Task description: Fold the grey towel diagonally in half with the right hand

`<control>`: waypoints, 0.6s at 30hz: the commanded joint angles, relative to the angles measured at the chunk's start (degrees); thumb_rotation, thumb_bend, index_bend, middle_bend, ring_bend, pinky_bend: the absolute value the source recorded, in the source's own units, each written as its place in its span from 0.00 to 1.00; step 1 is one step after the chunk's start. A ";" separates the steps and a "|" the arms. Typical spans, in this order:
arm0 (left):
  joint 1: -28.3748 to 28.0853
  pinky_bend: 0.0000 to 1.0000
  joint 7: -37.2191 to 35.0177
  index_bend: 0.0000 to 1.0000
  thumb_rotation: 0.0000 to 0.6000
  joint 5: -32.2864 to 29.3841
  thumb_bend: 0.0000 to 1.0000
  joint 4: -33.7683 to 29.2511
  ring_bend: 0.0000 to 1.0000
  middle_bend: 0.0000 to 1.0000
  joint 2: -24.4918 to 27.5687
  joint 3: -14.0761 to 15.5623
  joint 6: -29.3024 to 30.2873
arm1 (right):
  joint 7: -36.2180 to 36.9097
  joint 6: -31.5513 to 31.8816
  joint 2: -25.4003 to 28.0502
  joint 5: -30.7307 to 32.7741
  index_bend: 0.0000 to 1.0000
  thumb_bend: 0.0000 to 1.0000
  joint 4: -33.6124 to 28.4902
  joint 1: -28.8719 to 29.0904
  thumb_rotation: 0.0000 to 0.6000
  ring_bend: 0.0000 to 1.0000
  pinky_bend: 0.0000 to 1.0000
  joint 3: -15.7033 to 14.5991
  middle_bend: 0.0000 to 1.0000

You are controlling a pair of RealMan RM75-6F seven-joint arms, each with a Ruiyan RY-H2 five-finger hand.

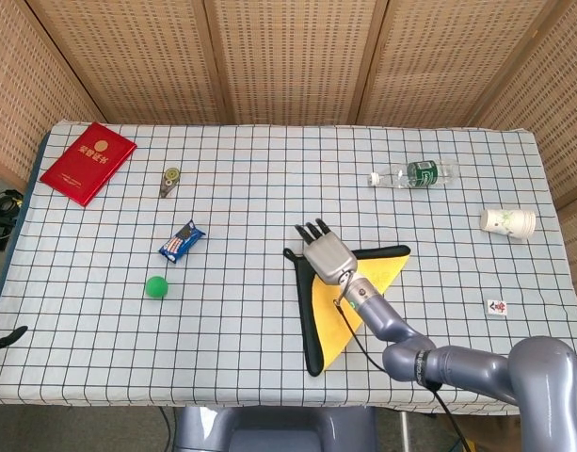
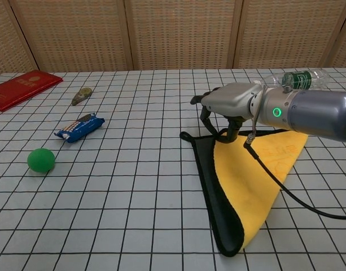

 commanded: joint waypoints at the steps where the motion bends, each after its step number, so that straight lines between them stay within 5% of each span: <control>1: -0.02 0.00 -0.05 0.00 1.00 -0.04 0.00 0.02 0.00 0.00 0.01 -0.01 -0.06 | -0.79 0.58 -0.97 1.25 0.67 0.67 0.75 0.68 1.00 0.00 0.00 -0.18 0.08; 18: -0.08 0.00 -0.66 0.00 1.00 -0.14 0.00 0.20 0.00 0.00 0.19 -0.06 -0.25 | -4.44 2.72 -4.50 3.84 0.67 0.66 3.80 3.74 1.00 0.00 0.00 -0.81 0.08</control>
